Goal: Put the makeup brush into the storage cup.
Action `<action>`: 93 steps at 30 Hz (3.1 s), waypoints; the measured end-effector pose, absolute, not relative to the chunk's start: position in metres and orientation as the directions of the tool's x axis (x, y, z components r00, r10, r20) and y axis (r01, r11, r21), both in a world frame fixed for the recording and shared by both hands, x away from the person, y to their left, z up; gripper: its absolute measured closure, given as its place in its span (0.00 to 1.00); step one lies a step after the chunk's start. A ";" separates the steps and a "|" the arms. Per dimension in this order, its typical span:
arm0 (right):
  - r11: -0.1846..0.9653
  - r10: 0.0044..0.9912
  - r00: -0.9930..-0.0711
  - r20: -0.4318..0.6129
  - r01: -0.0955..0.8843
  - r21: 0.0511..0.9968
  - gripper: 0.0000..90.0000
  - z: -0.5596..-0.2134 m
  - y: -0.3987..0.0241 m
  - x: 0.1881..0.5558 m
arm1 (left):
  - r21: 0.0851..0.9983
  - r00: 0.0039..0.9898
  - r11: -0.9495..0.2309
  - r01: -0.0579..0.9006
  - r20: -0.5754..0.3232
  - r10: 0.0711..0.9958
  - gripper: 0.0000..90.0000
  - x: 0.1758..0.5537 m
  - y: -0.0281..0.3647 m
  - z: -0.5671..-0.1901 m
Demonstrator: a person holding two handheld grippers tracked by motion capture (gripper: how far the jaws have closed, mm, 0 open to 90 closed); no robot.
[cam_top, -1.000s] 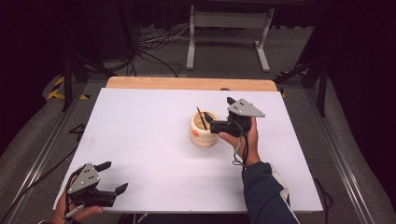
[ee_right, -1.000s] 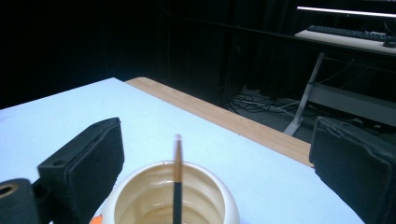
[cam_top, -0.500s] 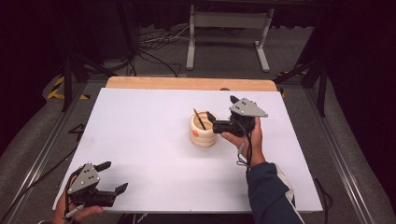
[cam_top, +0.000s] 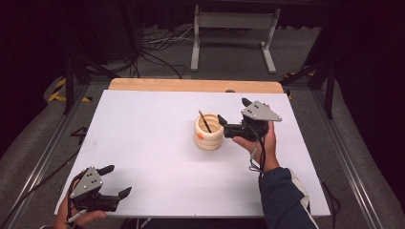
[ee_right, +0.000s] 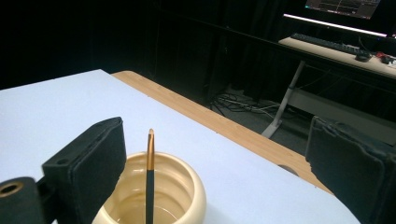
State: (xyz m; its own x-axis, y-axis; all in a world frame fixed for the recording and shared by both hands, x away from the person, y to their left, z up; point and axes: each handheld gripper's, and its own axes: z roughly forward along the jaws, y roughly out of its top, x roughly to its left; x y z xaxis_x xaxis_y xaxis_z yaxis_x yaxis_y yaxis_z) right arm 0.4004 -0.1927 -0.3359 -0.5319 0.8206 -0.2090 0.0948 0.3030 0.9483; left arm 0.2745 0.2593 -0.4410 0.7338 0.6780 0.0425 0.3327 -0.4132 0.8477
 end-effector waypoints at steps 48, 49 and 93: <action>0.363 0.815 -0.511 -0.272 0.085 0.928 0.07 -0.357 -0.225 0.363 | 0.842 0.731 -0.430 0.326 0.064 0.679 0.09 0.275 0.259 -0.441; 0.367 0.816 -0.508 -0.278 0.083 0.927 0.07 -0.357 -0.226 0.362 | 0.843 0.731 -0.430 0.324 0.066 0.679 0.09 0.275 0.259 -0.441; 0.442 0.789 -0.505 -0.349 0.072 0.894 0.07 -0.377 -0.257 0.325 | 0.843 0.734 -0.435 0.315 0.074 0.675 0.09 0.273 0.259 -0.440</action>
State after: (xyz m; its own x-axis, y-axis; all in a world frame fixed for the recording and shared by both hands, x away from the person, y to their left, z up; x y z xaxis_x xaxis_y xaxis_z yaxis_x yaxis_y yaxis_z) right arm 0.3251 -0.2567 -0.3774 -0.5053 0.7891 -0.3493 0.0717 0.4417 0.8943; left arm 0.2728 0.2585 -0.4399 0.7341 0.6750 0.0738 0.3152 -0.4350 0.8435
